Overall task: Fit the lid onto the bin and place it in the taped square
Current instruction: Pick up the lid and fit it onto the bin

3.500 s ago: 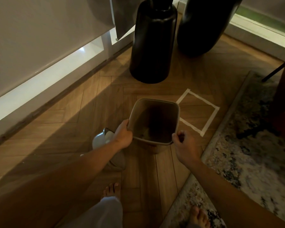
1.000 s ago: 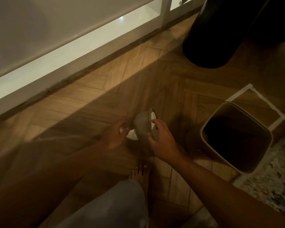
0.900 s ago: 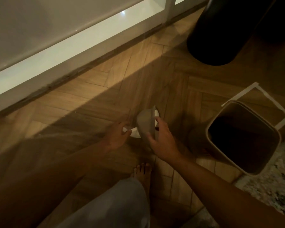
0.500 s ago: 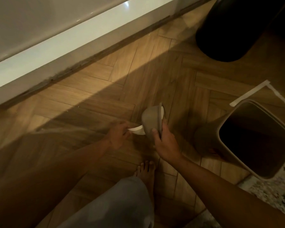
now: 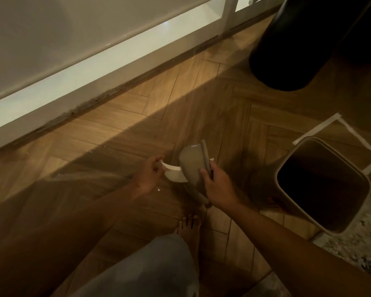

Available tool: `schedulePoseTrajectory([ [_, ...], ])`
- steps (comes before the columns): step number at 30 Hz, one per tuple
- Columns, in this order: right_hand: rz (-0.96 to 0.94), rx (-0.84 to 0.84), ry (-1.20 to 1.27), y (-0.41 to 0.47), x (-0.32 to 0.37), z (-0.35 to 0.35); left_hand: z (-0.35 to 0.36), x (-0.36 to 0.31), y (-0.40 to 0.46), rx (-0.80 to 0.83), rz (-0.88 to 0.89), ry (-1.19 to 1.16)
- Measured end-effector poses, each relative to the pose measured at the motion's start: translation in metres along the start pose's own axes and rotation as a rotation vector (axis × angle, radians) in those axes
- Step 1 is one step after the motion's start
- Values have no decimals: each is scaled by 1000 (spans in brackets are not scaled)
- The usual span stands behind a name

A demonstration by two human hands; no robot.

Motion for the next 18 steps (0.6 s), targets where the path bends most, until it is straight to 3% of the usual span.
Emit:
schedulePoseTrajectory([
  [12, 193, 22, 265, -22, -47, -27, 47, -17, -37, 101, -74, -118],
  [18, 205, -9, 453, -32, -57, -46, 64, -34, -38, 68, -93, -104],
])
Point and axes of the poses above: each hand's wrist, its own y-axis towards the middle knuckle, its own z-axis out of the palm, x = y × z, the point moved 10 cm from there along y, towards the middle knuckle, and after that the axes turned 10 degrees about -y, right-handed, at the moved point
